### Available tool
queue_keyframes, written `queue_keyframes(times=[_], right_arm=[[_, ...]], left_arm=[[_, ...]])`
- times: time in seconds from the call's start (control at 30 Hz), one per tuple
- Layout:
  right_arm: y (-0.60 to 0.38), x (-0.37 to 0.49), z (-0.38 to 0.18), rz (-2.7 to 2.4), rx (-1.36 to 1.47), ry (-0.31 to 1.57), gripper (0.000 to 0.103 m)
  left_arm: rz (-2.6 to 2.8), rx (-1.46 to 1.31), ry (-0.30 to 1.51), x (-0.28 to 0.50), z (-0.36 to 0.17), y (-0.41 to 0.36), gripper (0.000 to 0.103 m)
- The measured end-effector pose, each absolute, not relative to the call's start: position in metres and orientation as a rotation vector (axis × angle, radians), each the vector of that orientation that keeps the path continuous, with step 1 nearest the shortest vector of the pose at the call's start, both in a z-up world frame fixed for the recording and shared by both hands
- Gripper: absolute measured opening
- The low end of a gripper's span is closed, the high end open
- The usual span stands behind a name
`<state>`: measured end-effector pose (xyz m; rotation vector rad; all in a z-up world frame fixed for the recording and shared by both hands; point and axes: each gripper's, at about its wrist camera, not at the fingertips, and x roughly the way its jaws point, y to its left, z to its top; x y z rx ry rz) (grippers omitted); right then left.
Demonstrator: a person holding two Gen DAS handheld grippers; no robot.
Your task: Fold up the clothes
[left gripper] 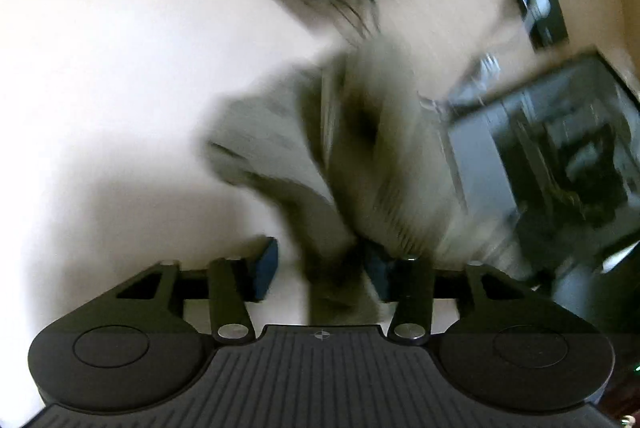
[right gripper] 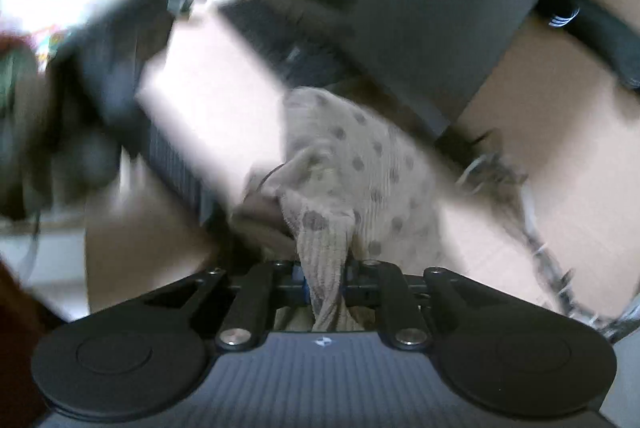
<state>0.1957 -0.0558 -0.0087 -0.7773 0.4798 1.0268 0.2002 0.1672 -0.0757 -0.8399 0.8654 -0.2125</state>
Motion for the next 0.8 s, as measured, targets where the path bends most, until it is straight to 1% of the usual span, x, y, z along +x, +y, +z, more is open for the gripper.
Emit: queue_keyframes(times=[0.07,0.13,0.17,0.23,0.3,0.33,0.37,0.4,0.43,0.47,0.57,0.6,0.7,0.8], right_arm=[[-0.052,0.181,-0.026,1.053,-0.851,0.455,0.015],[-0.048,0.171,-0.039,1.075,-0.897,0.438,0.024],[-0.046,0.169,-0.041,1.082,-0.895,0.435,0.026],[-0.042,0.172,-0.041,1.082,-0.874,0.450,0.030],[-0.040,0.176,-0.036,1.082,-0.847,0.466,0.033],[-0.041,0.178,-0.032,1.082,-0.831,0.474,0.038],[-0.043,0.180,-0.027,1.083,-0.815,0.482,0.043],[-0.050,0.184,-0.019,1.080,-0.775,0.491,0.063],[-0.061,0.189,-0.009,1.074,-0.726,0.500,0.083],[-0.072,0.193,0.001,1.068,-0.678,0.509,0.088],[-0.102,0.216,0.026,1.016,-0.510,0.554,0.094],[-0.112,0.226,0.033,0.982,-0.444,0.569,0.103],[-0.138,0.249,0.046,0.857,-0.272,0.587,0.103],[-0.146,0.260,0.035,0.789,-0.247,0.569,0.103]], left_arm=[[-0.153,-0.836,0.837,0.186,-0.063,0.188,0.053],[-0.124,-0.809,0.789,0.178,-0.043,0.203,0.053],[-0.132,-0.784,0.761,0.177,-0.031,0.204,0.053],[-0.175,-0.741,0.698,0.180,-0.008,0.203,0.062],[-0.271,-0.724,0.632,0.186,0.010,0.193,0.067],[-0.315,-0.720,0.608,0.190,0.016,0.188,0.070],[-0.356,-0.715,0.591,0.196,0.021,0.183,0.072],[-0.392,-0.708,0.583,0.202,0.022,0.178,0.075],[-0.413,-0.700,0.595,0.210,0.018,0.173,0.076],[-0.432,-0.692,0.608,0.218,0.014,0.168,0.076],[-0.441,-0.707,0.692,0.244,-0.013,0.159,0.076],[-0.433,-0.718,0.722,0.252,-0.023,0.158,0.074],[-0.413,-0.736,0.761,0.264,-0.047,0.166,0.073],[-0.420,-0.793,0.765,0.269,-0.061,0.176,0.073]])
